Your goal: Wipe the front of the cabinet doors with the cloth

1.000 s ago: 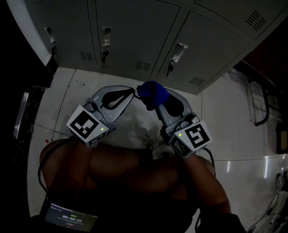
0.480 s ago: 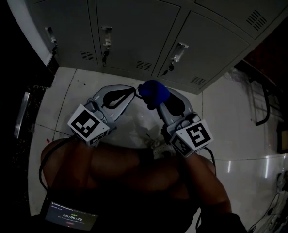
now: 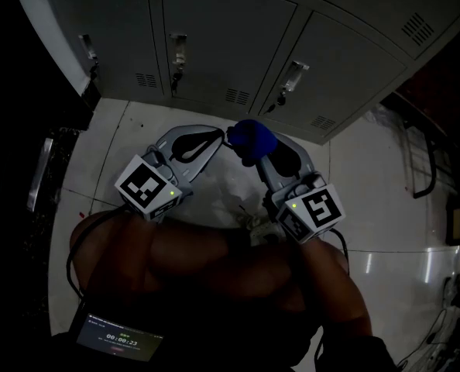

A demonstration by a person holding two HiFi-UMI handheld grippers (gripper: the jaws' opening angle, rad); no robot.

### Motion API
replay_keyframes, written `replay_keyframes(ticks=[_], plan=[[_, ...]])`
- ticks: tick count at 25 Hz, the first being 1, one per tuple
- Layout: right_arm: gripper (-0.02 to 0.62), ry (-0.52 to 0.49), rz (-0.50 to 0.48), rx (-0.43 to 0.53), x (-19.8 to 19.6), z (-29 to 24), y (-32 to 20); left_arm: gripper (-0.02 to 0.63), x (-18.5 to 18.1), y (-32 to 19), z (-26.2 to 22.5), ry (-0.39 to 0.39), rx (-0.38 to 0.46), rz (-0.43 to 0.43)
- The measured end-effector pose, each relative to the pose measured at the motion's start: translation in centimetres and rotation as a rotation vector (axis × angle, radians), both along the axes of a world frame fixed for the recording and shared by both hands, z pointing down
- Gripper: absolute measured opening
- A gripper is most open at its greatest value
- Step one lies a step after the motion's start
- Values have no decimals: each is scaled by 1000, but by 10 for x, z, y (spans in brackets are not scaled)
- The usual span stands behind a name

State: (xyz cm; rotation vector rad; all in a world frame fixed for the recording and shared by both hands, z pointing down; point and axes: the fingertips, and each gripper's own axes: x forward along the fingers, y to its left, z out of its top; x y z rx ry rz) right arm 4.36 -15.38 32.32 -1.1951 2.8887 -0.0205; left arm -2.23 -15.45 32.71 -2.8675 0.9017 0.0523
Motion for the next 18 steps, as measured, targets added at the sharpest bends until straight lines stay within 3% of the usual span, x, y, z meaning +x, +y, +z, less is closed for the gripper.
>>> replay_keyframes(ticks=[18], plan=[[75, 5, -9, -2, -4, 2, 1, 6, 0, 2, -1, 3, -3, 1]])
